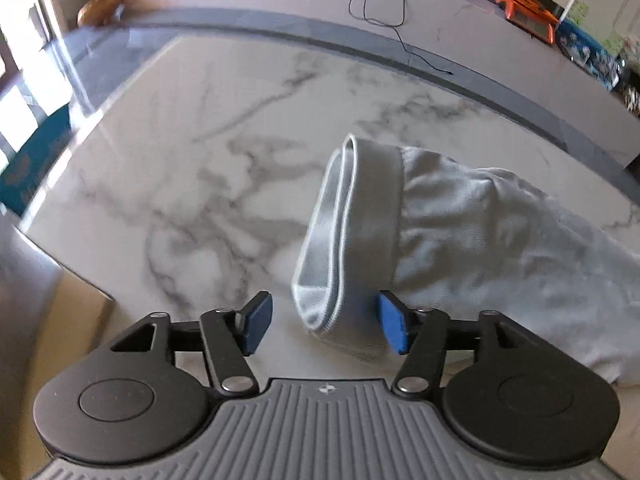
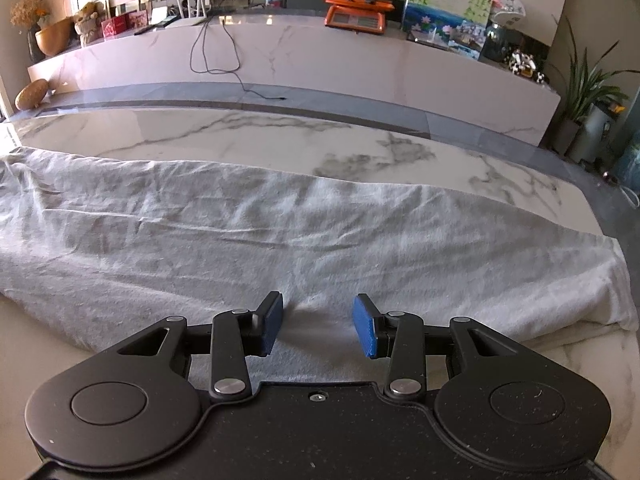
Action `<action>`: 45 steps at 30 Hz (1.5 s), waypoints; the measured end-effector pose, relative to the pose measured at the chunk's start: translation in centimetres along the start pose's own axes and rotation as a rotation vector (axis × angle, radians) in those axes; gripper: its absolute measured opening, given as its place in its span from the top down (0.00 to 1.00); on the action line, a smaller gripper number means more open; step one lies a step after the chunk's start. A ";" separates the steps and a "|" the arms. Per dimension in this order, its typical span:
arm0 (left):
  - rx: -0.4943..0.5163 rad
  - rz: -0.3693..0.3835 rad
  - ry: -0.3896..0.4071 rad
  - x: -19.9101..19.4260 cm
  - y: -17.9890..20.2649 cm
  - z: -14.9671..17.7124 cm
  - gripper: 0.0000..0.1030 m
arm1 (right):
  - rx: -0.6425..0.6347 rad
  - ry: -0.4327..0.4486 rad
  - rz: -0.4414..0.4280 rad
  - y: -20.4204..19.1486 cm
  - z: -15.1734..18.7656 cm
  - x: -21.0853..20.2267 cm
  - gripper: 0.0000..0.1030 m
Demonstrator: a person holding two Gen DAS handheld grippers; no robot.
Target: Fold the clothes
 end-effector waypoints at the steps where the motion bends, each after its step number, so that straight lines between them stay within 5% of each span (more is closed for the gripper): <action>1: 0.018 -0.009 0.009 0.1 0.3 0.1 0.38 | 0.002 0.001 -0.002 0.0 0.0 0.0 0.63; 3: 0.052 -0.027 0.026 0.3 0.9 0.2 0.38 | 0.007 0.002 -0.007 0.1 0.0 0.0 0.63; 6: 0.046 -0.033 0.050 0.4 1.5 0.0 0.56 | 0.005 0.003 -0.008 0.1 0.0 0.1 0.63; 13: 0.061 -0.068 0.074 -0.2 2.1 -0.3 0.80 | 0.017 -0.008 -0.004 0.0 0.1 0.1 0.63; 26: 0.094 -0.148 0.127 -6.6 0.8 -0.3 0.84 | -0.009 -0.071 -0.061 -3.3 2.8 -3.1 0.63; 35: 0.044 0.098 0.206 -13.6 6.9 -1.0 0.85 | 0.031 -0.061 -0.095 -3.1 4.2 -6.5 0.63; 40: 0.132 0.263 0.234 -15.2 17.3 -0.3 0.85 | 0.062 -0.008 -0.126 -2.0 4.8 -9.8 0.63; 45: 0.225 0.337 0.200 -12.4 25.7 1.5 0.85 | 0.137 0.044 -0.162 -1.2 6.1 -11.1 0.63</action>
Point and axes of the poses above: each gripper's, at about its wrist camera, not at the fingertips, and x roughly the way its jaws point, y to its right, z to its underside, the point moved 9 cm from there along x, roughly the way its jaws point, and after that the axes turned 7 degrees about y, right-handed, at the moved point
